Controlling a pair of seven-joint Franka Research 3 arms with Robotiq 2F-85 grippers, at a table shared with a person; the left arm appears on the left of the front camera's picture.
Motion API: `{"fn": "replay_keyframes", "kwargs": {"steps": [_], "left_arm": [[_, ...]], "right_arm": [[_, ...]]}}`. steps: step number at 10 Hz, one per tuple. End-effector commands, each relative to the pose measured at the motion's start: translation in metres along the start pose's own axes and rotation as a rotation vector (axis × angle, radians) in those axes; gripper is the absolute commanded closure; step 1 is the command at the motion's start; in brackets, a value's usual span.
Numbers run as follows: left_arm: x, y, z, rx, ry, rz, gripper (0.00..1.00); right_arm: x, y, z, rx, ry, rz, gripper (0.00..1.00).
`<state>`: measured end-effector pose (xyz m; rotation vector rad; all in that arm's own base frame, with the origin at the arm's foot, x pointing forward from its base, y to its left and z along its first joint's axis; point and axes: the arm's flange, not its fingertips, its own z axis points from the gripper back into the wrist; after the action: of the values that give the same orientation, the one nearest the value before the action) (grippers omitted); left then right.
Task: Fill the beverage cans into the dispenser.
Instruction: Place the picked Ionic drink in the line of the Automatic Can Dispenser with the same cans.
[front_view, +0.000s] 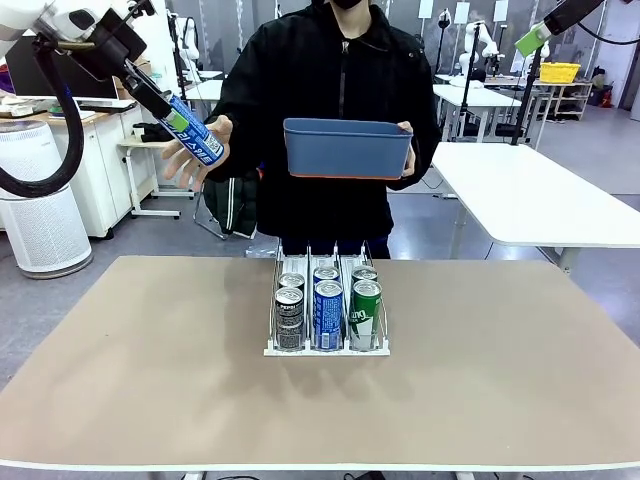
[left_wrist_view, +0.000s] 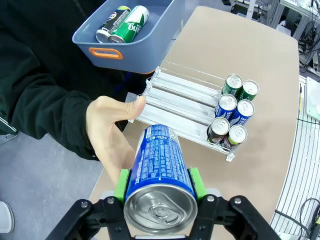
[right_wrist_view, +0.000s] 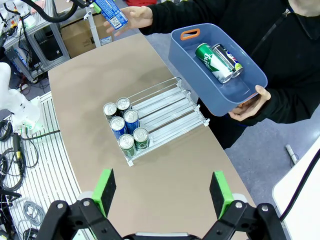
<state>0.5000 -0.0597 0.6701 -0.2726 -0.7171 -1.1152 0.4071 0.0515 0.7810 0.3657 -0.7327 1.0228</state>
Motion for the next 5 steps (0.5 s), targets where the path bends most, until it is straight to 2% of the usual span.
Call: {"fn": "replay_keyframes", "kwargs": {"steps": [1,5], "left_arm": [[0.0,0.001,0.0026,0.009,-0.004,-0.004,0.9],[0.0,0.001,0.0026,0.009,-0.004,-0.004,0.9]], "right_arm": [[0.0006,0.0001,-0.0009,0.009,-0.006,-0.001,0.0],[0.0006,0.0001,-0.0009,0.009,-0.006,-0.001,0.0]]}}
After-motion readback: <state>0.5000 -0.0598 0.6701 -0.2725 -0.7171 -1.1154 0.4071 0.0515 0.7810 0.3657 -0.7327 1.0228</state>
